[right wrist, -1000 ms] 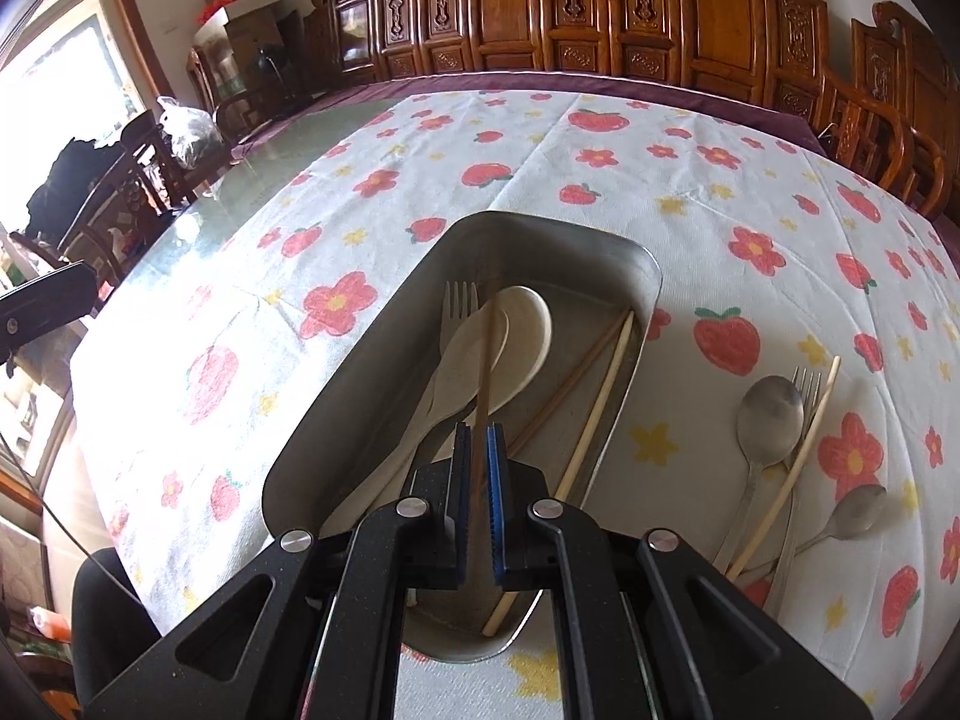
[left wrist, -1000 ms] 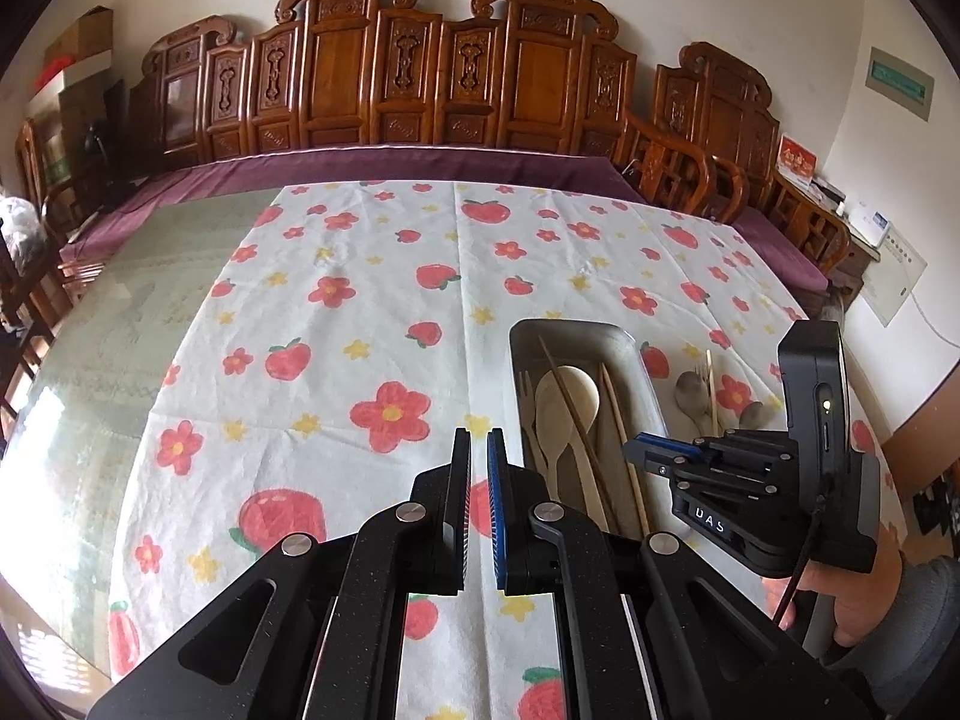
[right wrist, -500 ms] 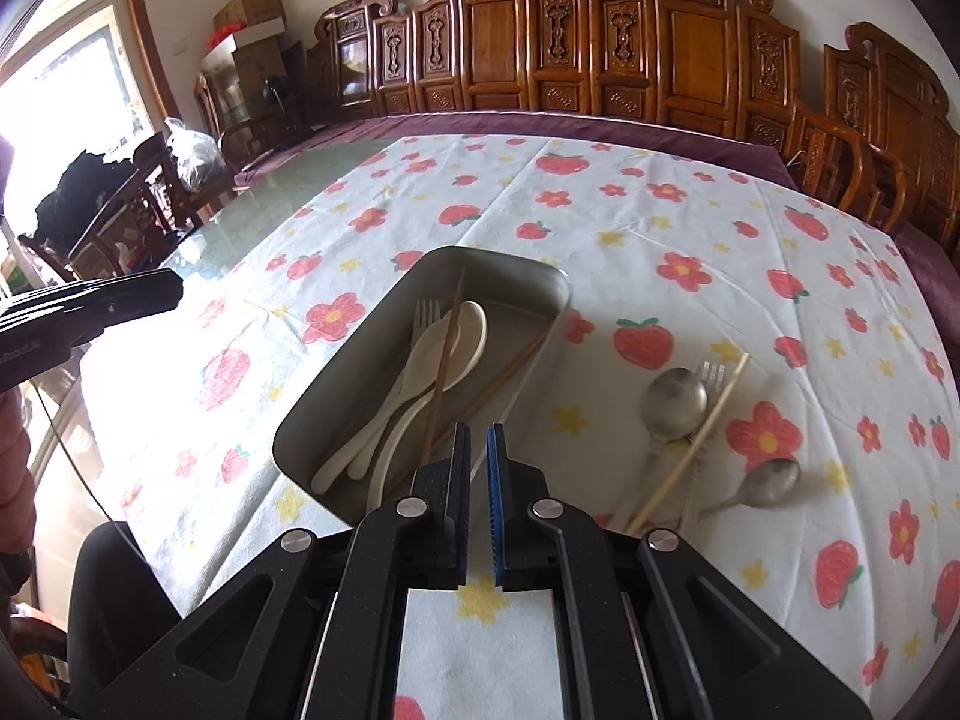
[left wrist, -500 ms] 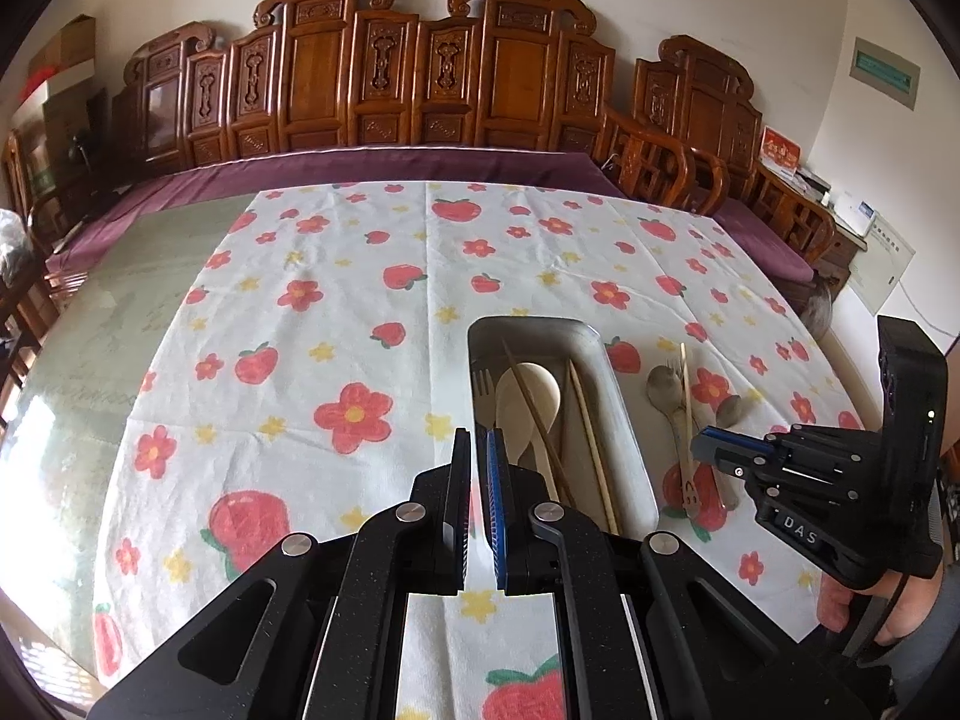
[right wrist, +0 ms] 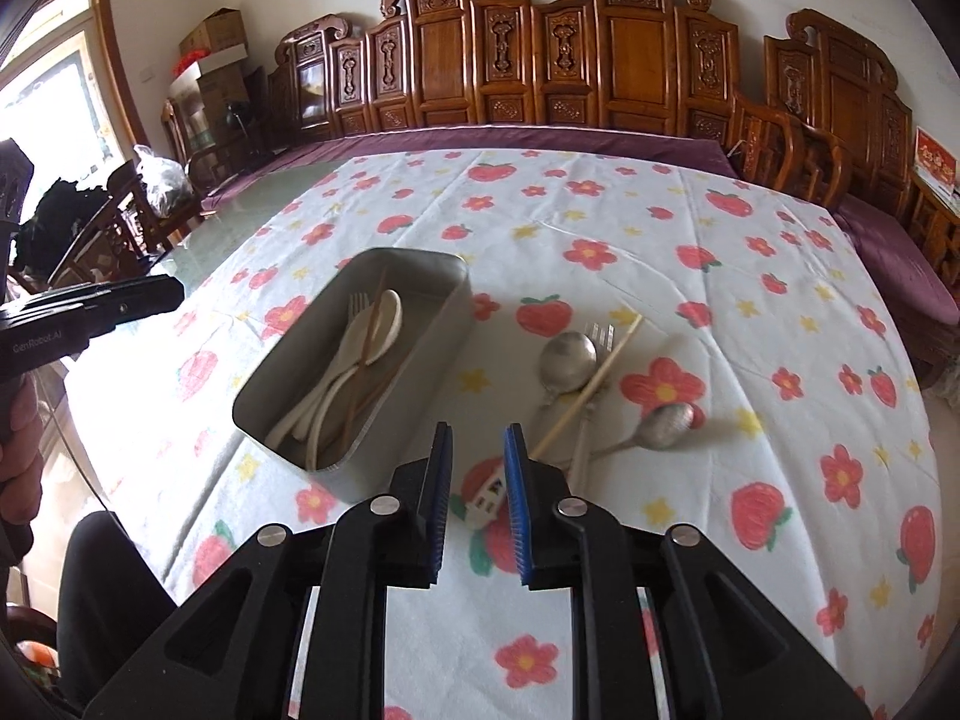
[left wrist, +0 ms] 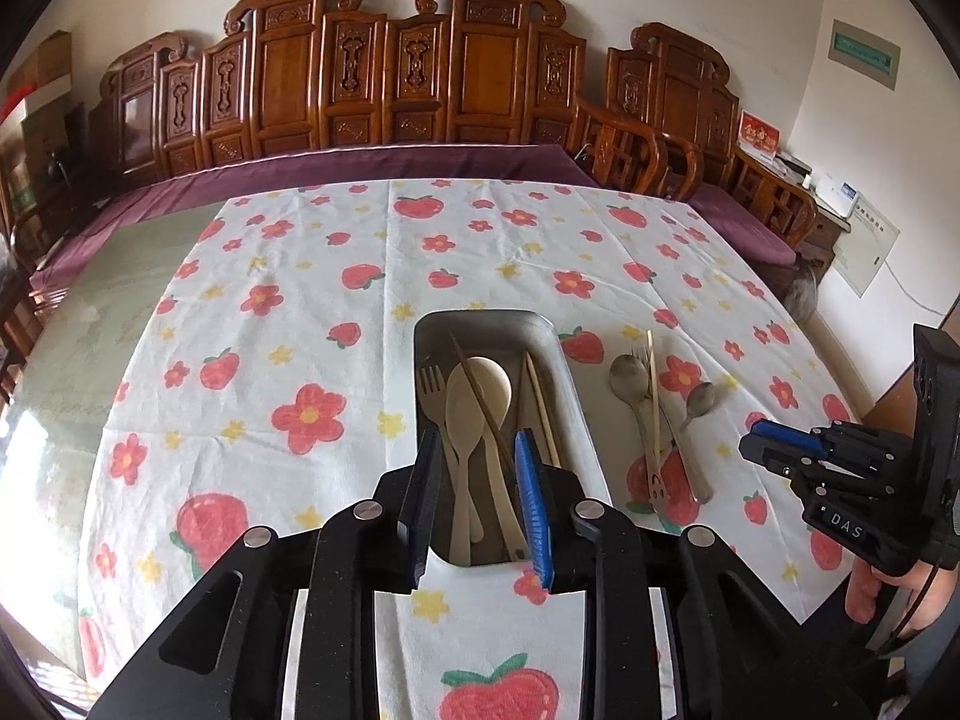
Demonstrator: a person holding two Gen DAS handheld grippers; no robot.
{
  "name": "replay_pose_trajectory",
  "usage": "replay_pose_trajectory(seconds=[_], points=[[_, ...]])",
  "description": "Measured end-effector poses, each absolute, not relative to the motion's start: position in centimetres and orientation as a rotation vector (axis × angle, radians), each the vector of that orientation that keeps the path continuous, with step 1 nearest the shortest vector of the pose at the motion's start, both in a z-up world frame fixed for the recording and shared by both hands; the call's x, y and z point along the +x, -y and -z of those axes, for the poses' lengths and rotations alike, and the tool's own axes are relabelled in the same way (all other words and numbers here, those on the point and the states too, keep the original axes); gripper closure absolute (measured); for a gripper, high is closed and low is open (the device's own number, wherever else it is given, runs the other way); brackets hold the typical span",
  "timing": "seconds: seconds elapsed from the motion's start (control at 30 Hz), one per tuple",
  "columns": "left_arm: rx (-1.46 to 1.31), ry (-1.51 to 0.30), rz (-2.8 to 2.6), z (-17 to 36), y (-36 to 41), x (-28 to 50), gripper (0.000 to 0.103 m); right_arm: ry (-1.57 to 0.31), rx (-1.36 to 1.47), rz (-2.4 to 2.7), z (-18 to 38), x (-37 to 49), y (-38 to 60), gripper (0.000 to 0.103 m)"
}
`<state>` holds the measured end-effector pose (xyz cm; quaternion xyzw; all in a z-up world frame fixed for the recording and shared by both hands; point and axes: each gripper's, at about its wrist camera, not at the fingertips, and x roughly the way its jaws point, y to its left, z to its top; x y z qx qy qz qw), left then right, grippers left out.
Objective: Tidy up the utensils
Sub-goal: 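Reach the left tool to a metal spoon and grasp its handle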
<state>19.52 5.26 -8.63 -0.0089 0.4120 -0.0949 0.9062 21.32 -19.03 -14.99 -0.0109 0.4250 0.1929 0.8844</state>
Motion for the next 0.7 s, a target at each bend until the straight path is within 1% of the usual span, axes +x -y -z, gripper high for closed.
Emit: replay_pose_trajectory(seconds=[0.03,0.07,0.37,0.7], points=[[-0.017,-0.852,0.199,8.8,-5.0,19.6,0.070,-0.889,-0.019,-0.395,15.2,21.3,19.4,0.084],[-0.016,-0.853,0.203,8.8,-4.7,19.5,0.068,-0.894,-0.015,-0.389,15.5,21.2,19.8,0.084],[0.005,-0.889,0.253,10.2,-1.5,20.0,0.068,-0.919,0.013,-0.349,16.8,21.0,22.4,0.084],[0.024,-0.922,0.284,11.4,1.0,20.7,0.068,-0.951,0.028,-0.343,18.7,22.2,23.1,0.084]])
